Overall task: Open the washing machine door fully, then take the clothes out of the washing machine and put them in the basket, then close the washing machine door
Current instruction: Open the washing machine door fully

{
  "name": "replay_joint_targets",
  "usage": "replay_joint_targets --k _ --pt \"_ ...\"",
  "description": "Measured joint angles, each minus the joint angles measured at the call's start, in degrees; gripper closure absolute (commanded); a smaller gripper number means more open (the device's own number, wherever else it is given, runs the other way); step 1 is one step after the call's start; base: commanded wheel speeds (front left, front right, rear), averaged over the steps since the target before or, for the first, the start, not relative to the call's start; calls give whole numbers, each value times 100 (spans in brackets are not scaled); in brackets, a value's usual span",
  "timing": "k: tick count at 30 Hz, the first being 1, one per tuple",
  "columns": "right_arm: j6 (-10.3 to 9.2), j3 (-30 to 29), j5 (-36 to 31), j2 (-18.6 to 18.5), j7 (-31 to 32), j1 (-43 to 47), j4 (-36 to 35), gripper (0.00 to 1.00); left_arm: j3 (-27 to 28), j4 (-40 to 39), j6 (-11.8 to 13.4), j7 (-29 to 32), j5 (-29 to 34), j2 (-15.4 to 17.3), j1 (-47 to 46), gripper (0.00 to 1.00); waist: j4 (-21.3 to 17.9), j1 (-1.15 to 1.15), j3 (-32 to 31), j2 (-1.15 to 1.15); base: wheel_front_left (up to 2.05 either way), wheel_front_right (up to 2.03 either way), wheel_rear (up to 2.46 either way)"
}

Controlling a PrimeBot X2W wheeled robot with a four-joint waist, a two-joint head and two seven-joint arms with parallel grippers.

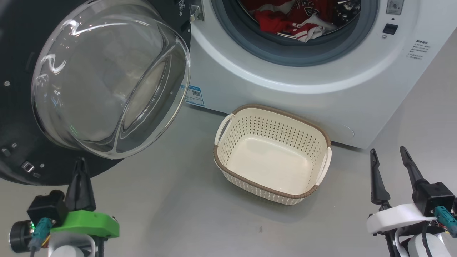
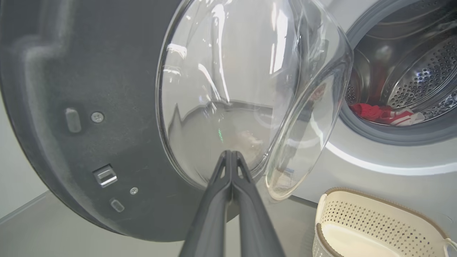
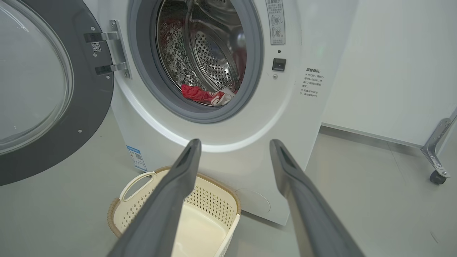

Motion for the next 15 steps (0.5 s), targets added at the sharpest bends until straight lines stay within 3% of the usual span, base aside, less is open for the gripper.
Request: replay_joint_targets --k 12,14,15 --pt "97 222 -34 147 0 -85 -81 0 -539 -437 -301 -7 96 -32 316 100 -380 0 -94 0 0 0 0" --pt "97 231 -34 151 0 -84 -79 0 -595 -449 -316 -7 96 -46 352 82 -482 0 -106 0 0 0 0" --pt "98 236 -34 152 0 -84 -78 0 -611 -452 -316 -7 103 -47 374 63 -534 0 -112 0 0 0 0"
